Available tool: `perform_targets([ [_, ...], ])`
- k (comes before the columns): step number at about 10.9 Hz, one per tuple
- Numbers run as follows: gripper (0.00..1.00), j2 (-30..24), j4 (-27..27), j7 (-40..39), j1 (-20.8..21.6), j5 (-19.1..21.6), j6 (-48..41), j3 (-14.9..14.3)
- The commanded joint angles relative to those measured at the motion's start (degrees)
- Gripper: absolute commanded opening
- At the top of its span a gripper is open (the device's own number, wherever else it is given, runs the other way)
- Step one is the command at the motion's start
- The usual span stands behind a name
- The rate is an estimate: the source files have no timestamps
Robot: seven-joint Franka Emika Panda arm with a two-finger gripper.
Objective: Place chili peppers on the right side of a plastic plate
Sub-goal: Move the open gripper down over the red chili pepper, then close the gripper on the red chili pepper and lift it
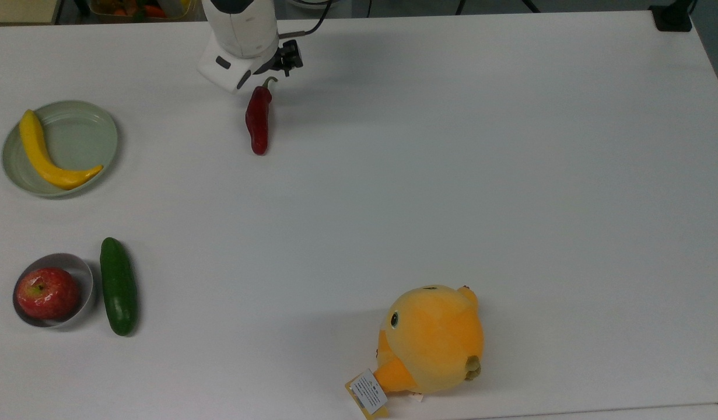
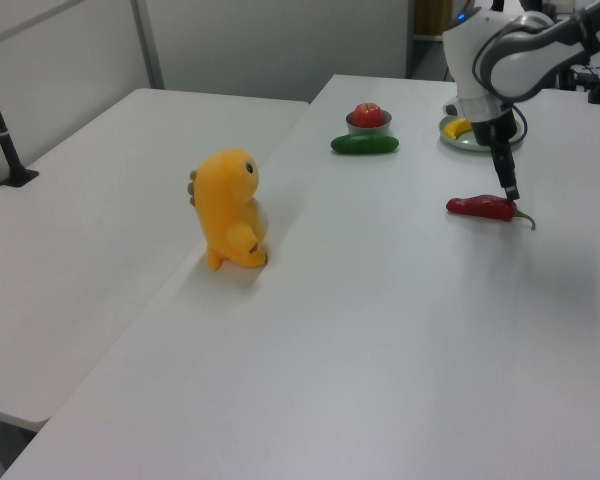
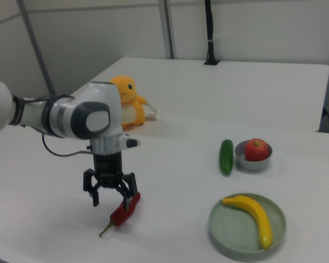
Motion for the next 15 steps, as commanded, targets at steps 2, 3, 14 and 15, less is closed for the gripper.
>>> perform_targets([
  [2,1.00,-2.12,-7.65,0.14,-2.29,-1.50,14.60,-0.54],
  [3,1.00,-1.95,-8.88,1.45,-2.29,-1.50,18.56,-1.06],
  [14,0.36,-0.80,-9.68,3.22,-1.41,-1.59,22.11,-1.24],
  [15,0.22,-0.80,-9.68,3.22,-1.41,-1.59,21.94,-1.33],
])
